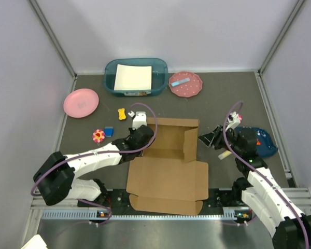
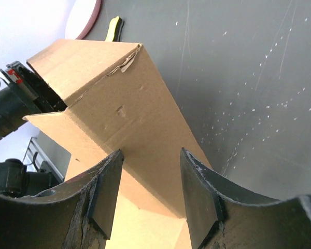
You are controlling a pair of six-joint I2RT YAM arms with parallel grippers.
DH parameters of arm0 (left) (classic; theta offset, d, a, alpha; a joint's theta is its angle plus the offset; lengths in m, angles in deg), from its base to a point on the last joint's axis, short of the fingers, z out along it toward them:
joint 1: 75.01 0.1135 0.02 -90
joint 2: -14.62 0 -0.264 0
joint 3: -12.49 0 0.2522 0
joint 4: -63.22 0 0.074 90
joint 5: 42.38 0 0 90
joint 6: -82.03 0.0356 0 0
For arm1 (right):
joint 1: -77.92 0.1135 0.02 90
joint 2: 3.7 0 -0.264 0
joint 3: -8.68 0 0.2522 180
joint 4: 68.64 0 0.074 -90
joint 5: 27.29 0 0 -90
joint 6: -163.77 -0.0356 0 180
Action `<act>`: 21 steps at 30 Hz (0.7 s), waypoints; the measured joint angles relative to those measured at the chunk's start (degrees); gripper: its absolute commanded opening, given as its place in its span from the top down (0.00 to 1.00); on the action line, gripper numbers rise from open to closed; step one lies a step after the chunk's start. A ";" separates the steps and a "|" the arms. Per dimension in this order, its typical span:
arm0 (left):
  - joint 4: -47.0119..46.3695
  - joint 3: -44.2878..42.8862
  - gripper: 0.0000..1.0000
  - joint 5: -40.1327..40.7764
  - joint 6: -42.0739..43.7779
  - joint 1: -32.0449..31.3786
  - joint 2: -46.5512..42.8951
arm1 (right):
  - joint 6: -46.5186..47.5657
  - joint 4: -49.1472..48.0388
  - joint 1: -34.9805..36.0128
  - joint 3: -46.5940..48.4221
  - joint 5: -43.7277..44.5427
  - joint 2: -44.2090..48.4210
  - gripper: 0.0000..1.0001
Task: Fold the paper box
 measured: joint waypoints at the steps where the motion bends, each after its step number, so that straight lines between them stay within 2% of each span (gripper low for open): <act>1: 0.24 -0.04 1.00 0.31 0.15 0.11 0.00 | 0.02 0.02 0.26 0.00 0.00 -0.61 0.50; 21: 1.33 -1.40 1.00 0.44 2.27 -0.11 1.11 | -0.26 -0.42 2.23 0.04 -3.04 0.98 0.49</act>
